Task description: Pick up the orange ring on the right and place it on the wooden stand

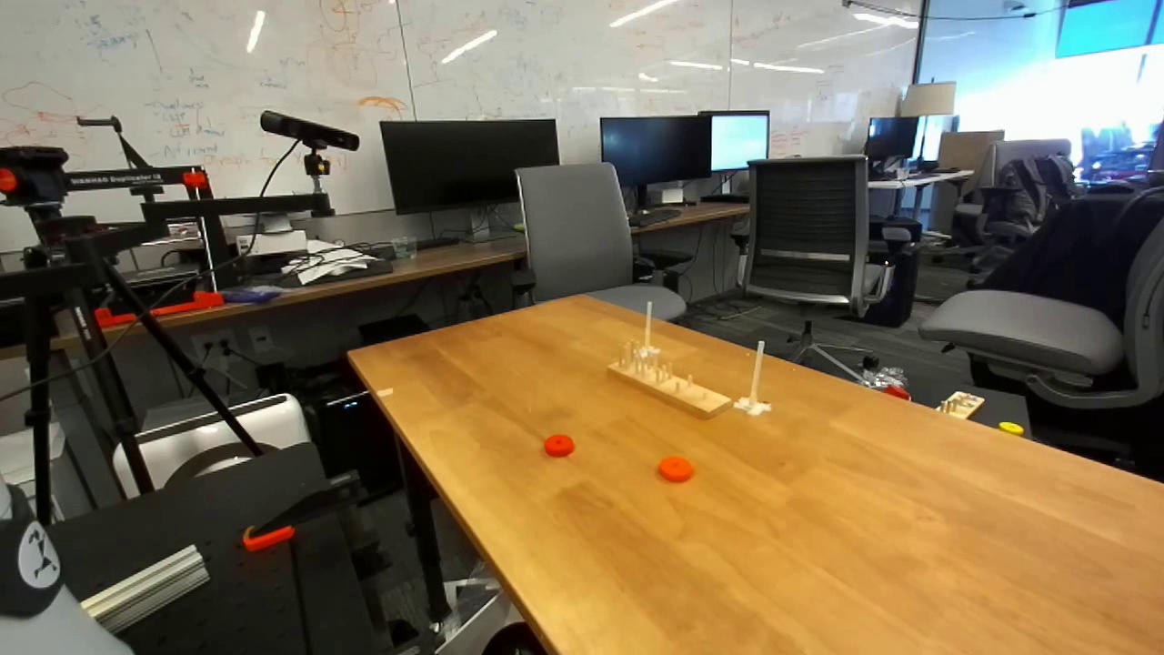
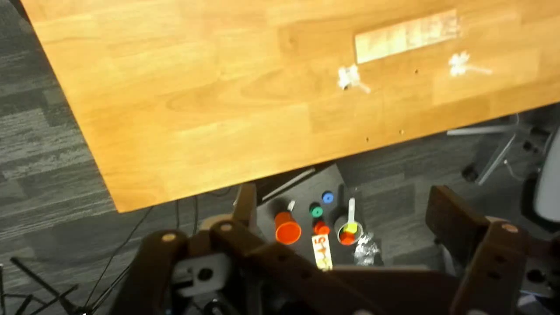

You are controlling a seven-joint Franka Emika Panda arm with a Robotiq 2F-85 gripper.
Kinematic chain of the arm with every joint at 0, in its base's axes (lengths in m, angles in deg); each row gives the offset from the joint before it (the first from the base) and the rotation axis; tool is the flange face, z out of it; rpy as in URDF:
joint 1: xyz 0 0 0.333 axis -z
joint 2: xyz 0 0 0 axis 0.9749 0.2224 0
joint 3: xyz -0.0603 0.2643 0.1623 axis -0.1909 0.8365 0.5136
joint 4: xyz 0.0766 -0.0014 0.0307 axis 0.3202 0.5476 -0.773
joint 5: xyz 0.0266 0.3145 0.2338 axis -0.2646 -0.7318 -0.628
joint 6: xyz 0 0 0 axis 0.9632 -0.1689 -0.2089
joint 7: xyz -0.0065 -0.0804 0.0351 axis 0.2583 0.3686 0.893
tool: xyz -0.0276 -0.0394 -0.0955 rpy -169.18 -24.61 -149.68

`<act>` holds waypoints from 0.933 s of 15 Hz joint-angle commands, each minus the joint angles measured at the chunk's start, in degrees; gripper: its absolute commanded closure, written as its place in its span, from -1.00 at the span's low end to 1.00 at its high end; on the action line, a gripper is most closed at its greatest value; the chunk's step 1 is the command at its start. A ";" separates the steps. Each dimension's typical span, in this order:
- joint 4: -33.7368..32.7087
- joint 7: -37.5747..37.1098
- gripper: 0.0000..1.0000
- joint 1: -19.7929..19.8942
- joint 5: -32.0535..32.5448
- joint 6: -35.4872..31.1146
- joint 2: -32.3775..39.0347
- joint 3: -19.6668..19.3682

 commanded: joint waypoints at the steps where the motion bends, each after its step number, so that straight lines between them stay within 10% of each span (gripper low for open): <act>1: 0.04 0.72 -1.00 -0.23 0.00 1.47 0.05 0.21; 14: -2.81 -10.18 -1.00 -5.50 0.18 2.12 6.03 0.16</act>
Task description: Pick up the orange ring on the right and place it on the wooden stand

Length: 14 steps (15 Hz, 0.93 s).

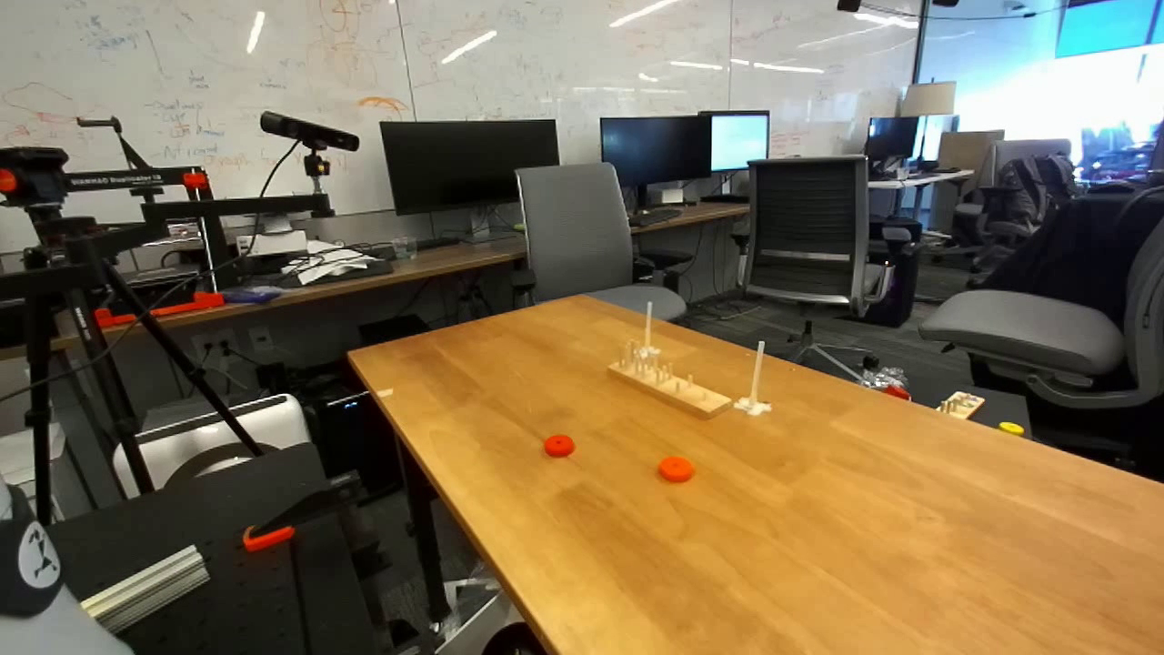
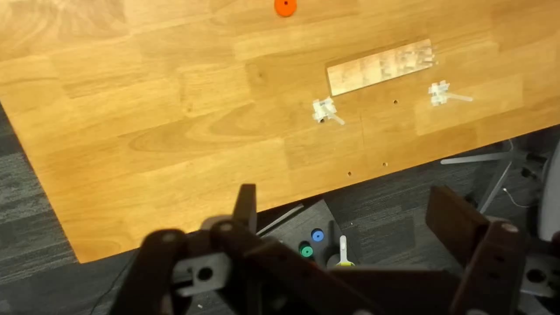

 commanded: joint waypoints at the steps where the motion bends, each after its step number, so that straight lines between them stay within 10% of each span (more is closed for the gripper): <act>1: -3.04 -5.33 -1.00 -1.70 0.80 -0.21 3.82 -0.46; 14: -0.70 -10.18 -1.00 -5.71 10.57 -13.93 16.78 -3.66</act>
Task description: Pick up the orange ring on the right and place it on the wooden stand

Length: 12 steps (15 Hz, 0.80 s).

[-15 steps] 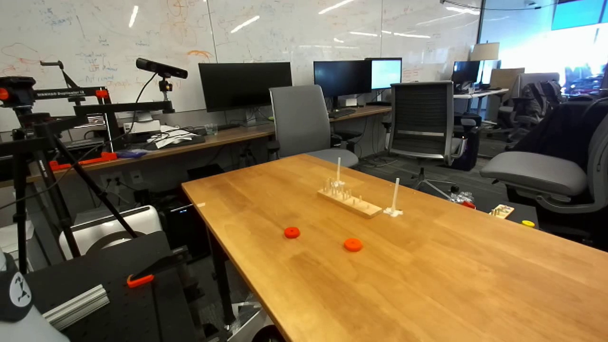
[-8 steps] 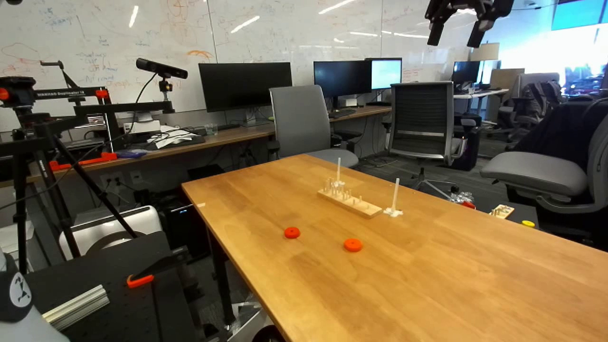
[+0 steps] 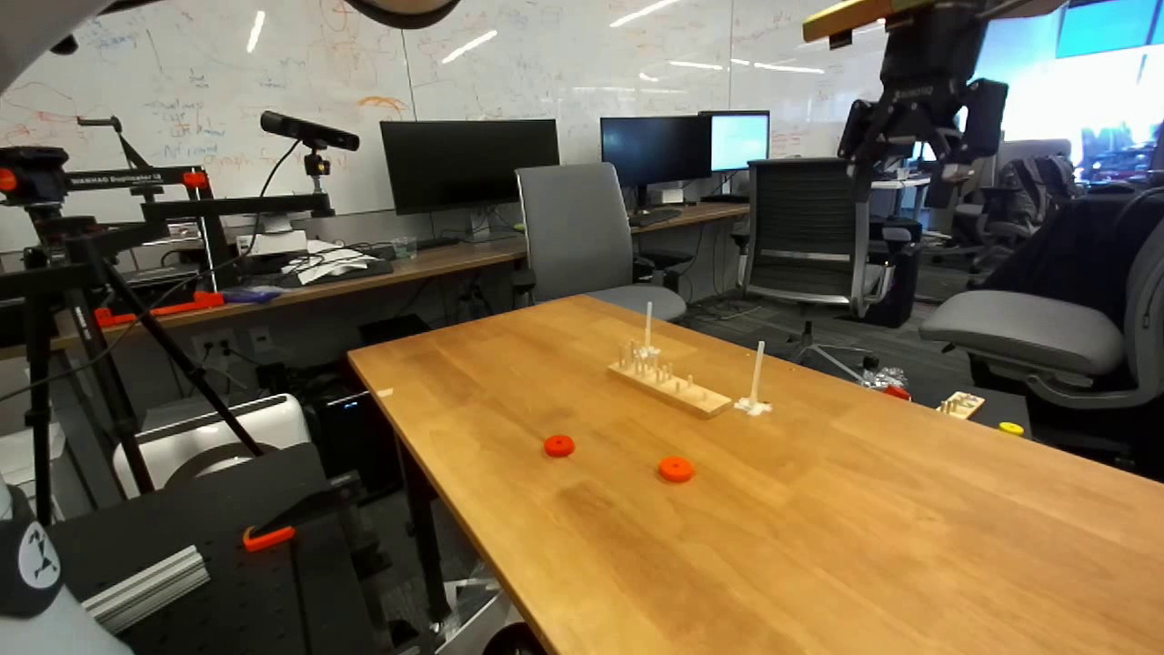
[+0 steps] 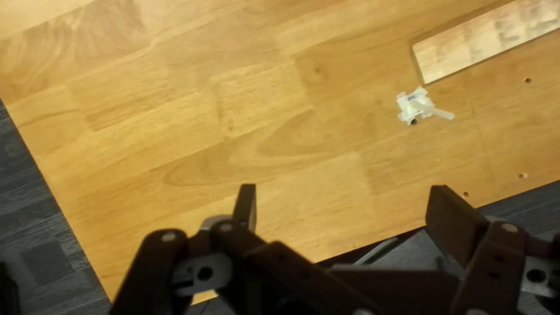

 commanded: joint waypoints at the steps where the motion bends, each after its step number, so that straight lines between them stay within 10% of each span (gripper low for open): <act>1: 0.36 0.01 -1.00 -1.51 3.68 -6.82 3.31 -1.87; 12: 22.65 7.19 -1.00 -3.41 18.79 -29.13 1.24 -5.77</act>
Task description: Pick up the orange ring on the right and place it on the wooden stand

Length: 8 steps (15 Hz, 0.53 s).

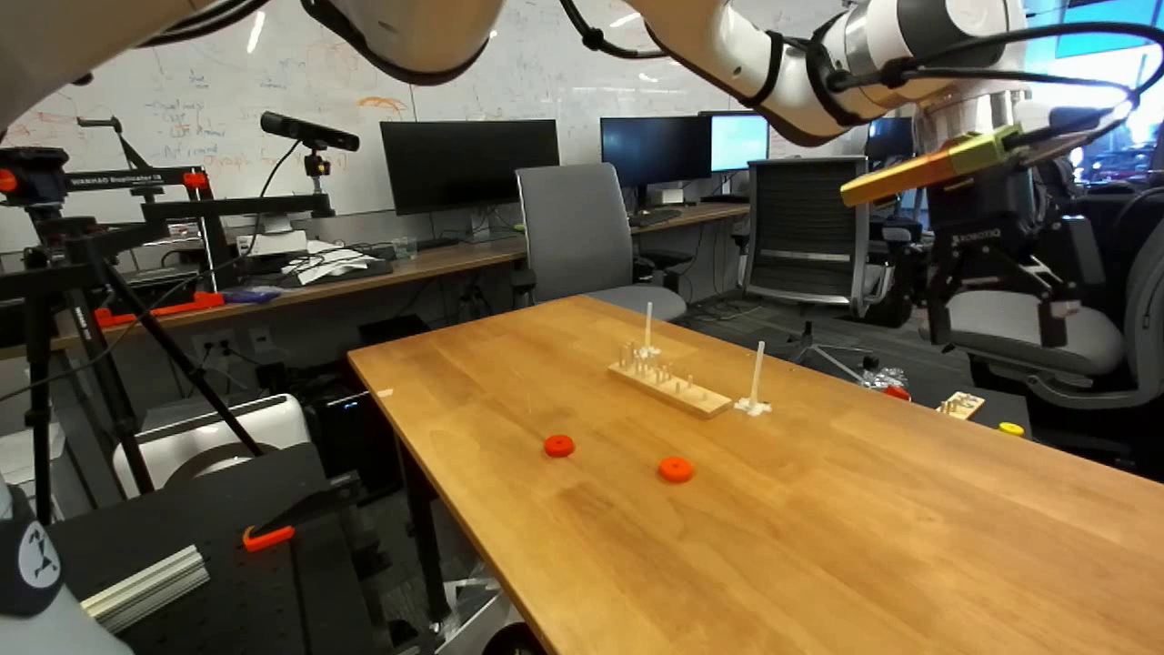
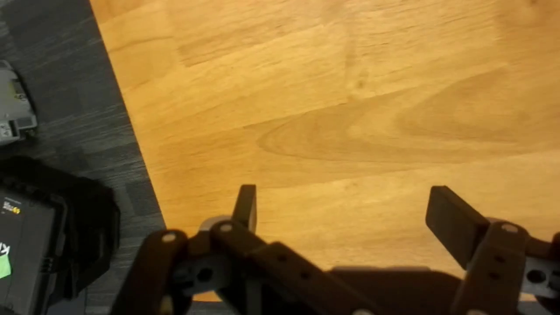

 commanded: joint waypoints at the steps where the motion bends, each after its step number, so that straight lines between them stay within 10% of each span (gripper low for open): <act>1: 13.80 4.28 -1.00 -1.38 5.11 -12.21 -4.93 -1.99; 8: 16.47 5.73 -1.00 2.87 8.16 -17.52 -5.71 2.97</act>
